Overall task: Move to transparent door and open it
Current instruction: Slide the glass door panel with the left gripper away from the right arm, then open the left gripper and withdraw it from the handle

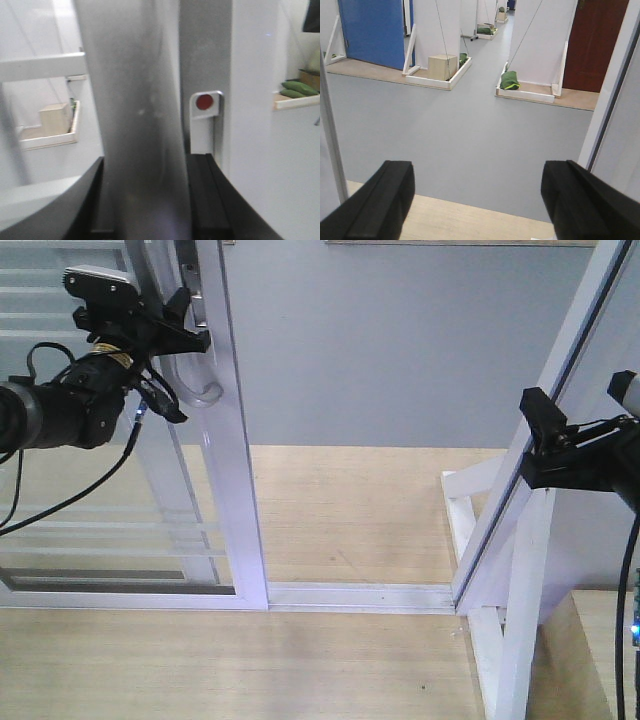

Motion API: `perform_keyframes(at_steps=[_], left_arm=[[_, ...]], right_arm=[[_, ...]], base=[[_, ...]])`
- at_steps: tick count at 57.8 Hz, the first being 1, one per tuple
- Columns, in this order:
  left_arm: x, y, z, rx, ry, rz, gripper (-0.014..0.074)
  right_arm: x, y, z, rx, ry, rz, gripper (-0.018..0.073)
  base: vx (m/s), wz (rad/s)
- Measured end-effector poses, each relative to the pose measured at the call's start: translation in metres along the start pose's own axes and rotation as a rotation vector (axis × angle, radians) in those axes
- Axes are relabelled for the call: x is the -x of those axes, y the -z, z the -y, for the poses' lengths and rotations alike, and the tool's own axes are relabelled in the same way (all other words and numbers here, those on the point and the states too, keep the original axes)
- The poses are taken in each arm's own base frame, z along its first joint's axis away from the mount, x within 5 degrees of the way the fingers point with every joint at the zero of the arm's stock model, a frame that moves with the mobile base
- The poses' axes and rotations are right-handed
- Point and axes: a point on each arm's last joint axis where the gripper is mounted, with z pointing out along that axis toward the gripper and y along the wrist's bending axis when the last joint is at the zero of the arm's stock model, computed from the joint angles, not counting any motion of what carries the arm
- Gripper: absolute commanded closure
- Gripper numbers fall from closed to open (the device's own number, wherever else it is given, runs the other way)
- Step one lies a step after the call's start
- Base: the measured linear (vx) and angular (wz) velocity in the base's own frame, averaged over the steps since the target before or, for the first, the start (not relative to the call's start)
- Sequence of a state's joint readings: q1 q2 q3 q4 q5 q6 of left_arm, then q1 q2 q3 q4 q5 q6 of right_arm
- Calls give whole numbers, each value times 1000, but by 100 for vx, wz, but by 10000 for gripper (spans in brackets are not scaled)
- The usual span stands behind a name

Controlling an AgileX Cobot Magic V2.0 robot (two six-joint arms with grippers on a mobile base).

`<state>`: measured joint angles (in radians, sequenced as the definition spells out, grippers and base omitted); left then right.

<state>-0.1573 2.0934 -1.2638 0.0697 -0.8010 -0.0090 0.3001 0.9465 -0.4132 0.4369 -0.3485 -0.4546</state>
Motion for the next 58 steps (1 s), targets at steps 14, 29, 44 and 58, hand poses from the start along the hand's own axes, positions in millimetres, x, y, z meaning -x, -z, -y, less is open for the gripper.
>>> perform_keyframes(at_steps=[14,29,44,58], left_arm=[[6,7,-38,110,37,-38,295],[23,45,-58,258,140,-38,-22],[49,115,-54,333,146,115,-35],[69,178,-29,171,20,142,55]], right_arm=[[0,0,0,0,0,1,-15],[0,0,0,1,0,-2,-15],[0,0,0,1,0,-3,-15],[0,0,0,1,0,-3,-15]], base=[[0,0],[0,-1],[0,0],[0,0]])
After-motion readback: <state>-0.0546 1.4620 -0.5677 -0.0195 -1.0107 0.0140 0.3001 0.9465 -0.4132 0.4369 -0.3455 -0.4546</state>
